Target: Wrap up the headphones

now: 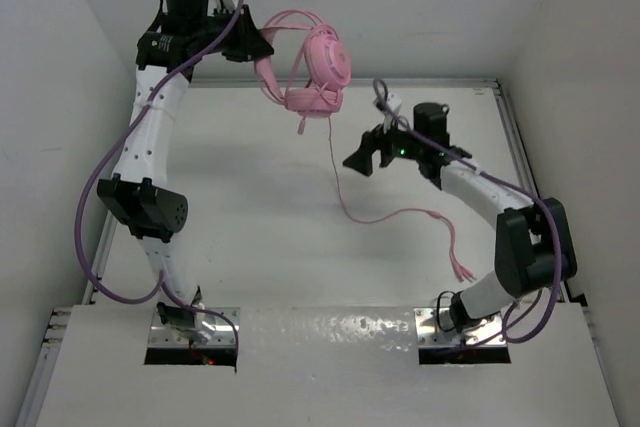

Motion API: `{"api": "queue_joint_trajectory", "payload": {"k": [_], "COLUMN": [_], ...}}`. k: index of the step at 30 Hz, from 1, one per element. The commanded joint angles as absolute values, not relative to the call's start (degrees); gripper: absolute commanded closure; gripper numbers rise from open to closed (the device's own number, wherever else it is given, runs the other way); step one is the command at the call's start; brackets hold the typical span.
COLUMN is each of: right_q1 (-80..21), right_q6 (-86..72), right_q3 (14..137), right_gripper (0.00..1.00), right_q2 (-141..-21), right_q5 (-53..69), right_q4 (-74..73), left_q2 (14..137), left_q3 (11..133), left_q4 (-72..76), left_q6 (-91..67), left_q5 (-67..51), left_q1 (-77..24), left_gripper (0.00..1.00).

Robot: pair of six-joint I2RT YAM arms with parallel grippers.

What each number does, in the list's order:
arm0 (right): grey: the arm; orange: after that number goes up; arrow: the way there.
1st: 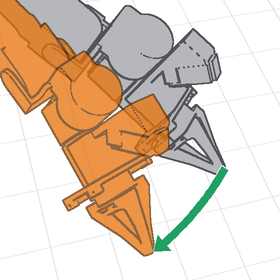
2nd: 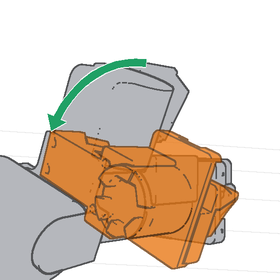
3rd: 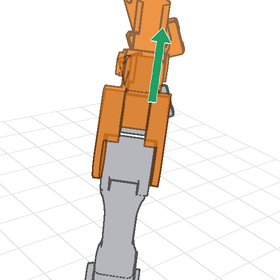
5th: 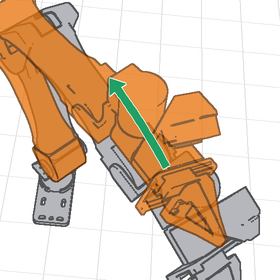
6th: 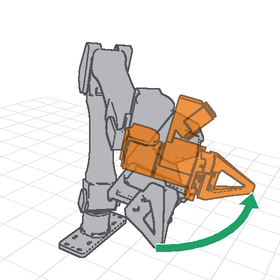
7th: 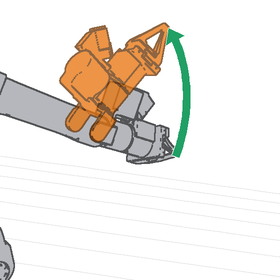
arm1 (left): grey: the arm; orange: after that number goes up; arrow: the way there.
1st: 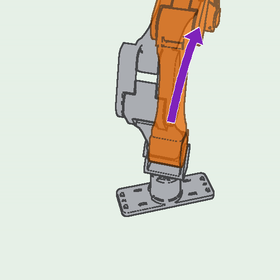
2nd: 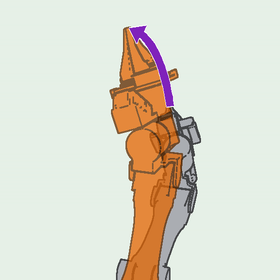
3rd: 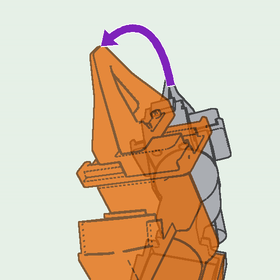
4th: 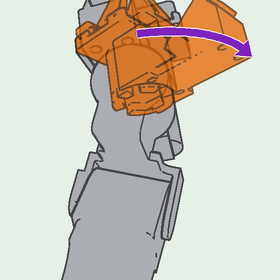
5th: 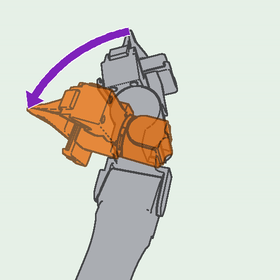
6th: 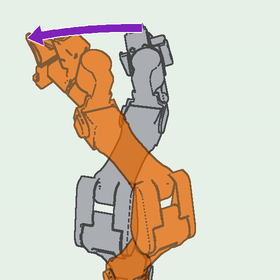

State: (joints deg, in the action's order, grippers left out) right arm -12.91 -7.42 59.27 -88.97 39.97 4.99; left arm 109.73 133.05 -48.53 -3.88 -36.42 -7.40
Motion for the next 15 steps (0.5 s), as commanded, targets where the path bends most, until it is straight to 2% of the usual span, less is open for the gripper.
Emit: {"api": "queue_joint_trajectory", "payload": {"k": [1,3,6,8,13,14,15], "right_q1": [-16.7,-20.1,-22.9,-24.2,-27.2,-27.4,-27.9], "right_q6": [-7.9,-9.0,-12.6,-14.6,-16.0,-16.3,-17.1], "right_q3": [47.1,44.1,47.0,51.6,58.2,59.5,62.5], "right_gripper": [0.07,0.07,0.08,0.11,0.11,0.12,0.26], "right_q2": [-87.6,-89.7,-94.1,-99.0,-106.5,-109.3,-110.7], "right_q5": [35.1,25.6,18.0,15.6,8.7,7.9,5.6], "right_q4": [19.6,27.1,27.9,25.3,25.5,24.4,21.1], "left_q2": [107.4,107.5,107.3,107.1,106.8,106.8,106.8], "left_q3": [138.4,139.3,139.7,140.2,140.4,140.4,140.7], "left_q4": [-40.8,-40.3,-39.6,-39.2,-37.7,-37.4,-37.4], "left_q6": [-12.6,-13.9,-14.9,-15.1,-16.3,-16.3,-16.7], "left_q5": [-34.6,-34.0,-33.6,-33.4,-33.6,-33.6,-33.1], "left_q1": [-6.7,-6.6,-6.7,-6.7,-6.8,-6.8,-6.8], "left_gripper": [1.0,1.0,1.0,1.0,1.0,1.0,1.0]}}
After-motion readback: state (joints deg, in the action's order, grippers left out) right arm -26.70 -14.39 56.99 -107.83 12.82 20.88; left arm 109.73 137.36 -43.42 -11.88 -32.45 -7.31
